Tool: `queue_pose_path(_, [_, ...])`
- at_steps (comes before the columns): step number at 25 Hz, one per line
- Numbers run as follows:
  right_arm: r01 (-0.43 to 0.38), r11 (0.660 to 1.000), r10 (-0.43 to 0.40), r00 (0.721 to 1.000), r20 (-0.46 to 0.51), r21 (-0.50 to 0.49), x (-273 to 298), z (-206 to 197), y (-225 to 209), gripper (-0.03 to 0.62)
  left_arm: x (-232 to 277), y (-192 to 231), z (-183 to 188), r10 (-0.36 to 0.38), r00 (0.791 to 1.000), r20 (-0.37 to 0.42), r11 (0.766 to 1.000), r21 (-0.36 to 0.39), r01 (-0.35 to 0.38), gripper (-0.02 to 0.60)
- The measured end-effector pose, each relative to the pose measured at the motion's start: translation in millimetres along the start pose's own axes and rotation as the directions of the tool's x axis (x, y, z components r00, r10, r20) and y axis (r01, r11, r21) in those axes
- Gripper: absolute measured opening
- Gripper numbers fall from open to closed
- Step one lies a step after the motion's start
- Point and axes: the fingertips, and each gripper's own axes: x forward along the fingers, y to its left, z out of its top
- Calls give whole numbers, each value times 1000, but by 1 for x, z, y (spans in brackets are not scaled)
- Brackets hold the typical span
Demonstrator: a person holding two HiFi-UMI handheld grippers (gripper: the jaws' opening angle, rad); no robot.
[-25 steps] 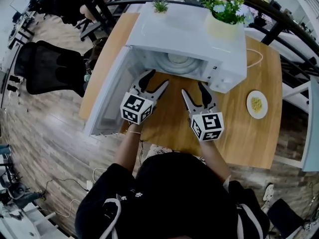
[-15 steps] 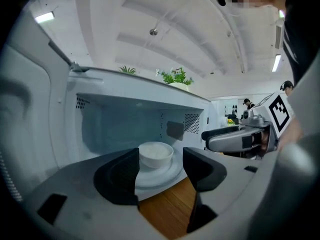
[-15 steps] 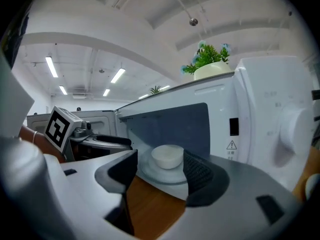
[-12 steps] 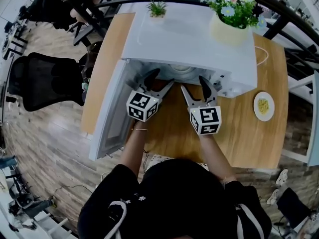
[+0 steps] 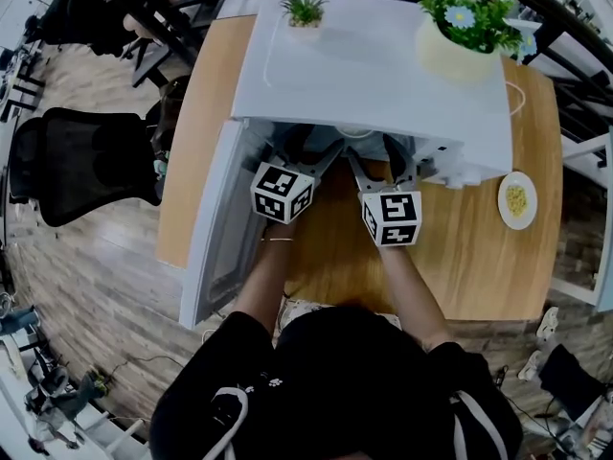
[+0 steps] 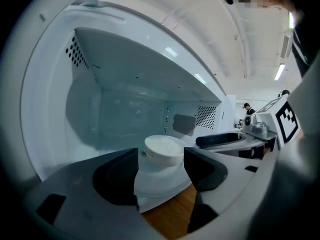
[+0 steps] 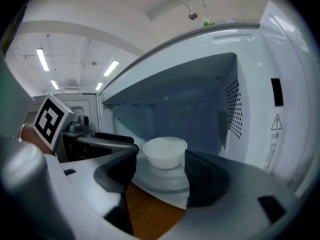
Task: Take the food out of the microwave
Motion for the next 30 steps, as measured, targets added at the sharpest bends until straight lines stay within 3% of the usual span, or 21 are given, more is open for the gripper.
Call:
queue_pose_path(10, [32, 999, -32, 999, -29, -4, 22, -14, -12, 311, 17, 9, 1, -17, 1000, 4, 999, -41, 18, 268])
queue_pose_path(23, [-7, 1000, 6, 1000, -24, -25, 36, -18, -10, 357, 28, 5, 3, -132, 991, -35, 989, -65, 129, 296])
queue_pose_path(30, [23, 998, -26, 998, -60, -60, 44, -19, -8, 377, 39, 1, 3, -167, 985, -44, 985, -49, 165, 301])
